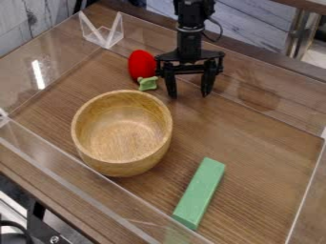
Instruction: Move the red fruit to the right
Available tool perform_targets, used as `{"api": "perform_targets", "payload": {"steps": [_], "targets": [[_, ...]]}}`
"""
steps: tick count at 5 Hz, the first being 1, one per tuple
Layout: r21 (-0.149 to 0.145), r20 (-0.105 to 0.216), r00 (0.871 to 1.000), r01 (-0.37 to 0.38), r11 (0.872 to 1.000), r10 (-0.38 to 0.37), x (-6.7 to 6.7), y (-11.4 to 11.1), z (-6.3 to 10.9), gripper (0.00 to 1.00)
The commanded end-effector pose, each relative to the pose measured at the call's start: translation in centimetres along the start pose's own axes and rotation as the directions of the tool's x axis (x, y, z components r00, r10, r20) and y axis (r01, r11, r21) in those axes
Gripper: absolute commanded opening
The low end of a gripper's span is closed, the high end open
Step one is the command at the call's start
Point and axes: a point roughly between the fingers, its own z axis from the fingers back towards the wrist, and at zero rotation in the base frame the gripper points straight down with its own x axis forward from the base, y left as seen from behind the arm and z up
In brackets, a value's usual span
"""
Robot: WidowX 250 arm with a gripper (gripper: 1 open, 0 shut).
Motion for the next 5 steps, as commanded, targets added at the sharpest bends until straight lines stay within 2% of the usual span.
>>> {"api": "perform_targets", "payload": {"steps": [1,2,3,4,5], "targets": [[-0.072,0.063,0.998,0.009,0.997,-0.005,0.1,-0.1,4.7,1.0],[-0.096,0.062,0.998,0.024,0.995,-0.018,-0.2,0.1,6.7,1.0],[-0.104,0.069,0.997,0.032,0.994,-0.024,-0.3,0.7,7.8,1.0],[-0.115,0.079,0.996,-0.023,0.993,0.032,1.1,1.8,7.5,1.0],[-0.129,0.084,0.987,-0.124,0.984,0.136,1.9,3.7,7.5,1.0]]}}
